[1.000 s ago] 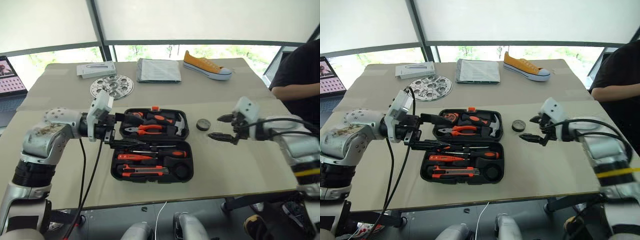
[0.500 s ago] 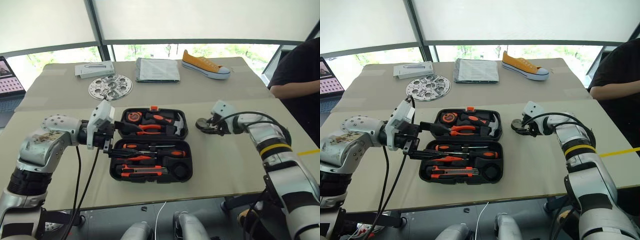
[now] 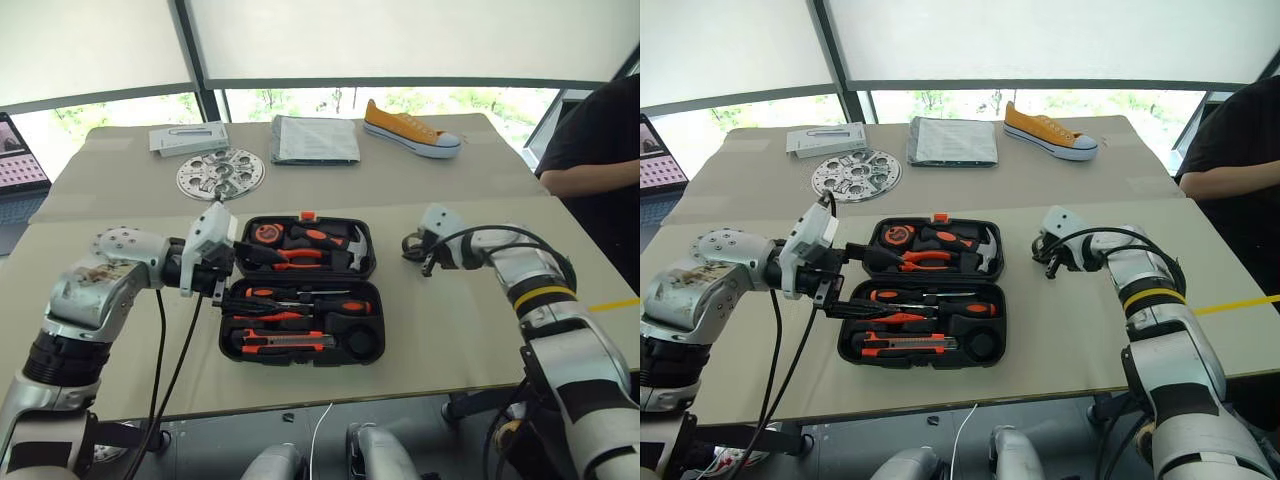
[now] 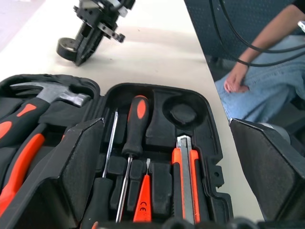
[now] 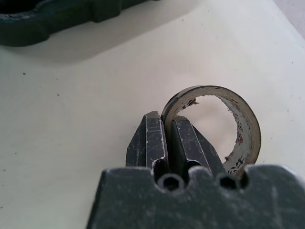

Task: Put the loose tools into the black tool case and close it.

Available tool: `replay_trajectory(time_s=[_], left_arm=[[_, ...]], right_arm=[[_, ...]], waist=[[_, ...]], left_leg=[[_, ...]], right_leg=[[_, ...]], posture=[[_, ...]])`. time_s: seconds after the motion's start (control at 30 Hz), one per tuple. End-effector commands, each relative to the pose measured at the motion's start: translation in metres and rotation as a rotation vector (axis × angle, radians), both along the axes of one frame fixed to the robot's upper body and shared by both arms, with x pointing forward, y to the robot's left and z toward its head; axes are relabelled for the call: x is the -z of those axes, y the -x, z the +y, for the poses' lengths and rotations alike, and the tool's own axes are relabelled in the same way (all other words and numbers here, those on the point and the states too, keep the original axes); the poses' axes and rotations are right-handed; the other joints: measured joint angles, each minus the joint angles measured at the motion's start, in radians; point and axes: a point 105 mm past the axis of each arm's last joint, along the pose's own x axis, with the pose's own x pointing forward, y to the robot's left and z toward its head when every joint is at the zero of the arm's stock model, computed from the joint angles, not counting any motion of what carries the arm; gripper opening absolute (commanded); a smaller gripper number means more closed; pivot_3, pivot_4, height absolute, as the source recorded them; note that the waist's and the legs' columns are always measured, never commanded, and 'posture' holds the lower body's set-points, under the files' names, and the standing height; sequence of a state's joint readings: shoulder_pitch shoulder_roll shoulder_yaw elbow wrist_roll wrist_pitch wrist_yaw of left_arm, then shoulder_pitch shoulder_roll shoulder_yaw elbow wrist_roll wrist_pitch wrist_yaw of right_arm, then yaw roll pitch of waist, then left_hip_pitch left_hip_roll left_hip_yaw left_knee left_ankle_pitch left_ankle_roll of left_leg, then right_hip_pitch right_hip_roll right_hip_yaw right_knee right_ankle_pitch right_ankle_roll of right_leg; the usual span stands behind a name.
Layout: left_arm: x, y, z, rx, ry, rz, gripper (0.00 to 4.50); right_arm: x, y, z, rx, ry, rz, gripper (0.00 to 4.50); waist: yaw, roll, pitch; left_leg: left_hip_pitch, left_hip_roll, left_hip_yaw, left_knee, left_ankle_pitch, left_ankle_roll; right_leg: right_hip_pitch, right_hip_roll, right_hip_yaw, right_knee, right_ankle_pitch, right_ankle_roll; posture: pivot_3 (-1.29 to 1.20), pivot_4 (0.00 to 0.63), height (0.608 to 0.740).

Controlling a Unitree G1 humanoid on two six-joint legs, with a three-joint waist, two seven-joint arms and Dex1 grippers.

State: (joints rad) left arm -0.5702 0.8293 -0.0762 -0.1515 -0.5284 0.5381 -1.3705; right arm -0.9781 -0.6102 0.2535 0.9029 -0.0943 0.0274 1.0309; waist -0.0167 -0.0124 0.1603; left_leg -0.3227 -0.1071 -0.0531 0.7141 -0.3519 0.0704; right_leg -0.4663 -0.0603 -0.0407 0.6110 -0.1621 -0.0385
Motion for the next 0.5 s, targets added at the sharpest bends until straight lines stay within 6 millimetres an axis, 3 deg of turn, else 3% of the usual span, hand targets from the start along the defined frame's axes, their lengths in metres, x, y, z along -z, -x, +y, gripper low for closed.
replay_trajectory(time_s=[0.03,0.17,0.3,0.4,0.5], left_arm=[[0.003,0.005,0.002,0.041,-0.051,-0.031,4.5],[0.01,0.012,0.004,0.086,-0.086,-0.021,4.5],[0.011,0.017,0.0,0.128,-0.086,-0.012,4.5],[0.012,0.021,-0.002,0.163,-0.101,-0.007,4.5],[0.016,0.025,-0.002,0.196,-0.129,0.0,4.5]], right_arm=[[-0.043,0.018,0.017,-0.134,-0.101,-0.056,0.01],[-0.068,0.093,0.064,-0.448,-0.19,0.034,0.01],[-0.053,0.154,0.091,-0.622,-0.145,0.147,0.01],[-0.034,0.174,0.101,-0.664,-0.098,0.184,0.01],[-0.014,0.175,0.104,-0.653,-0.044,0.187,0.01]], waist=[[0.001,0.0,0.0],[0.005,0.001,0.0],[0.01,0.001,0.0],[0.018,0.001,0.0],[0.023,0.001,0.0]], left_leg=[[0.0,0.0,0.0,0.0,0.0,0.0],[-0.005,0.001,-0.001,0.001,0.0,0.0],[-0.013,0.001,-0.002,0.006,0.0,0.0],[-0.013,0.0,-0.002,0.008,0.0,0.0],[-0.013,0.0,-0.002,0.009,0.0,0.001]], right_leg=[[0.0,0.0,0.0,0.0,0.0,0.0],[-0.004,0.0,0.0,0.001,0.0,0.0],[-0.011,0.0,-0.001,0.002,0.001,-0.001],[-0.009,0.0,-0.001,0.002,0.002,0.0],[-0.008,0.0,-0.001,0.001,0.002,0.001]], posture=[[0.0,0.15,0.74],[0.0,0.15,0.74],[0.0,0.15,0.74],[0.0,0.15,0.74],[0.0,0.15,0.74]])
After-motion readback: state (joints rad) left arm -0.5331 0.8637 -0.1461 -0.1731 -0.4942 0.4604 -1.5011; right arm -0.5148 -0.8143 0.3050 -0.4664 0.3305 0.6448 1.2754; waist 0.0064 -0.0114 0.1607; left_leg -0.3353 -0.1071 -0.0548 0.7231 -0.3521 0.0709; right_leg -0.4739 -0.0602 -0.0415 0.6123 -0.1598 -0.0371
